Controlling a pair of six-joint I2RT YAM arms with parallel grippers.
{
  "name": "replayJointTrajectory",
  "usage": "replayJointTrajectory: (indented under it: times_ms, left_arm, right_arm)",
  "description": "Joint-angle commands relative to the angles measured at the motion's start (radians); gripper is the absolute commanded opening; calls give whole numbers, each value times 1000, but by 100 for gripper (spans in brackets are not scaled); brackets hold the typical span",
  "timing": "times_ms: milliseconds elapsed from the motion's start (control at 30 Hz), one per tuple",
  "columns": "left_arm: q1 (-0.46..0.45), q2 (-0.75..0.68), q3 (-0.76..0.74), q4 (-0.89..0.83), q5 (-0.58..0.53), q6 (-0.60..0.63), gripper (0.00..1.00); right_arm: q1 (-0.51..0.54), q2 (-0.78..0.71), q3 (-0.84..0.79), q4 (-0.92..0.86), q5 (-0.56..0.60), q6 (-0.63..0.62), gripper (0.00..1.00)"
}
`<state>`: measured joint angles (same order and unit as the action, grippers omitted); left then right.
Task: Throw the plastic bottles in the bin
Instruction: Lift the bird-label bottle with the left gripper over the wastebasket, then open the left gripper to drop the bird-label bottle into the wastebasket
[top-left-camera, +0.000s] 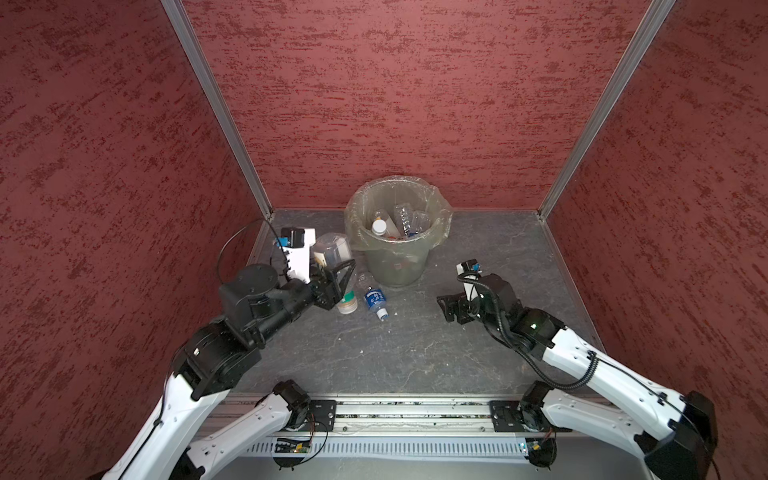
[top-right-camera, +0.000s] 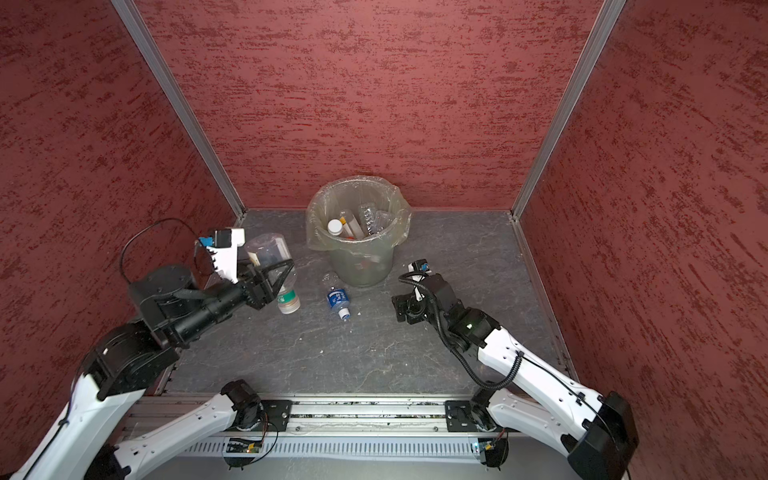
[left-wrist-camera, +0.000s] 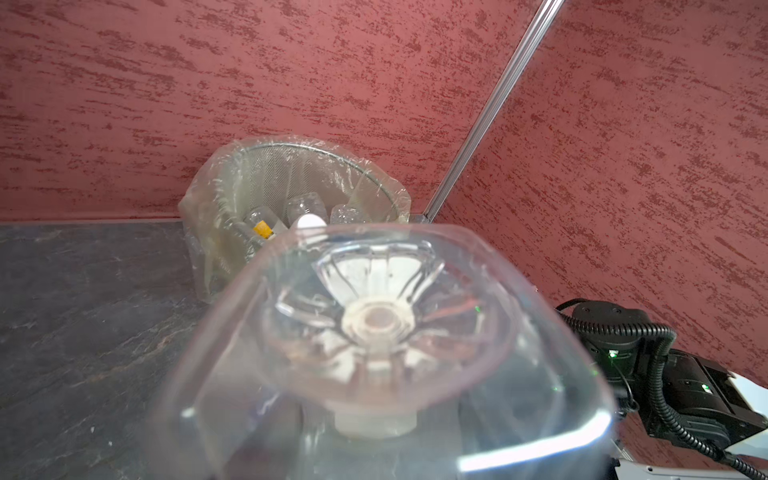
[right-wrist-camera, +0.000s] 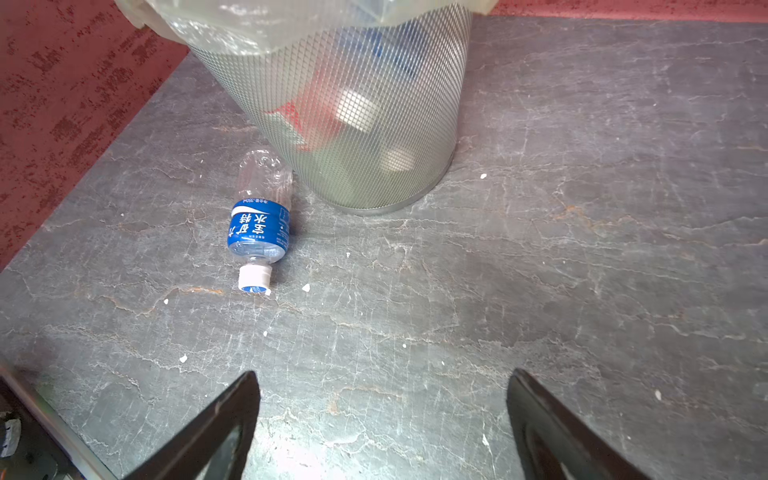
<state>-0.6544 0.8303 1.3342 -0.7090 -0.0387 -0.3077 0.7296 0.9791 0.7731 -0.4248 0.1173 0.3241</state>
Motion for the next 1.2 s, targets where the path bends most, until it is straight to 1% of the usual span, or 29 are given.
replayJointTrajectory:
  times_ms: [0,33,100,133,167,200,233,267,300,333,367,400,433,500,533,600,900,1167]
  left_arm:
    - [26,171,143,146,80,45,51]
    - [42,255,204,169,101,51,50]
    - [93,423,372,190,156,42,50]
    - [125,525,480,186,186,32,50]
    - [156,632,596,169,220,21,53]
    - [185,727,703,141,253,5,58]
    - [213,826,840,83,280,-20,67]
    - [238,939,968,10,309,-38,73]
    - [251,1018,1075,-51,310,-51,79]
    - [262,1084,1164,-113,303,-61,90]
    - [268,1116,1201,-146,309,-64,98]
    - [271,1125,1202,-160,293,-66,99]
    - [268,1107,1160,-145,269,-65,99]
    - [267,1026,999,-46,245,-71,99]
    - [269,969,905,31,256,-81,99]
    - [267,885,785,123,265,-88,99]
    - [259,627,513,144,214,-63,99]
    - [261,439,237,137,160,-53,99]
  right_arm:
    - [5,-28,7,-12,25,4,94]
    - [5,-31,5,-12,25,6,94]
    - [5,-40,-1,-11,25,10,94]
    - [5,-44,-2,-11,25,12,94]
    - [5,-49,-4,-12,25,14,94]
    - [5,-53,-5,-15,27,15,94]
    - [5,-59,-4,-21,30,16,94]
    - [7,-67,-1,-29,35,18,94]
    - [6,-76,1,-36,41,19,94]
    - [7,-88,1,-45,48,21,94]
    - [7,-101,2,-51,54,22,94]
    - [7,-114,3,-56,57,24,94]
    - [7,-125,1,-61,63,25,94]
    - [7,-136,-4,-64,67,27,94]
    - [7,-137,-5,-63,64,28,94]
    - [7,-128,-7,-60,56,26,94]
    - [7,-90,-7,-37,37,24,94]
    - [8,-71,11,-46,18,21,93]
